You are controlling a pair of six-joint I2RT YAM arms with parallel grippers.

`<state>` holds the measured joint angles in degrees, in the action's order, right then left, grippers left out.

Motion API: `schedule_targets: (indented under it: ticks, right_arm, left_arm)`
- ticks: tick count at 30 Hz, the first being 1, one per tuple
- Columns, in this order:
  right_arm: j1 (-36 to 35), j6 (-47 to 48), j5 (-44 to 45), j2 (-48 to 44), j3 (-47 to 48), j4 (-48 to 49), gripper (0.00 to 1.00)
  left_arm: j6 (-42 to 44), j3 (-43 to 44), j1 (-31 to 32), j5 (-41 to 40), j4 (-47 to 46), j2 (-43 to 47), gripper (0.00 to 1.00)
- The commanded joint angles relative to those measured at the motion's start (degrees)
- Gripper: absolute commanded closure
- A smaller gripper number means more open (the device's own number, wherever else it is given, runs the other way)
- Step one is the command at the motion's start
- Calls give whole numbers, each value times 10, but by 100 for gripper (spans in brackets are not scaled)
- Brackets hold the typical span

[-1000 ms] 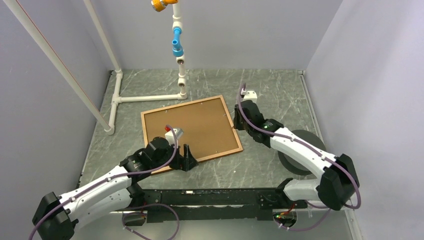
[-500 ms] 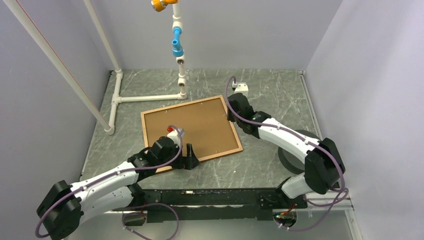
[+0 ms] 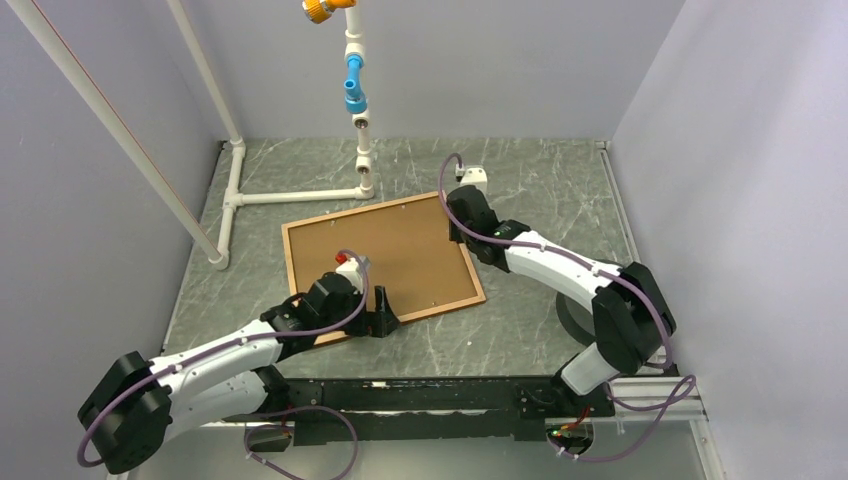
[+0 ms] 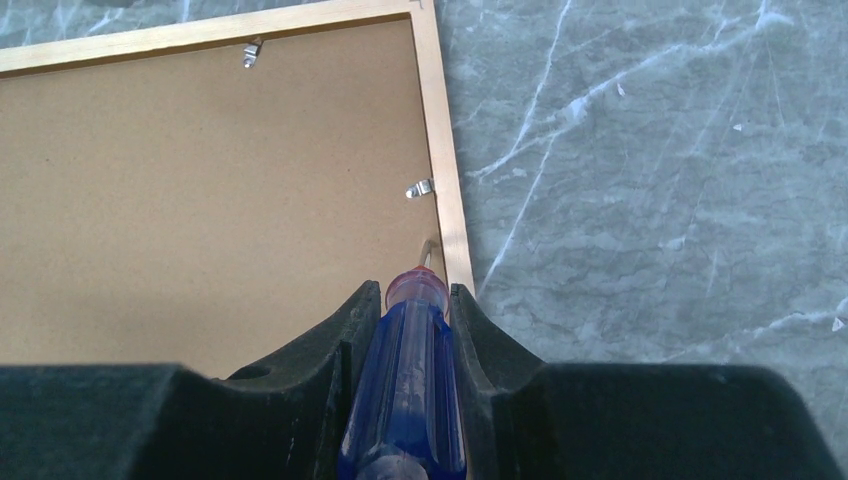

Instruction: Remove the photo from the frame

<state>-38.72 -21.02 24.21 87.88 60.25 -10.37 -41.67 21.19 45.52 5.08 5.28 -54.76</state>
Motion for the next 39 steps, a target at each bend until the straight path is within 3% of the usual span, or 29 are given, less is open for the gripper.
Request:
schedule_targets:
  ticks: [1,16,39]
  right_arm:
    - [-2,19,19,13,32,46,100]
    - [-1,50,39,61,49,71,100]
    - [-2,80,-24,80,31,167,100]
  left_arm:
    - [-10,-6,0,-13,-24,-3,0]
    - [-22,-29,-1,-40,-31,-12,1]
    - [-25,-36,0,-28,-48,-30,1]
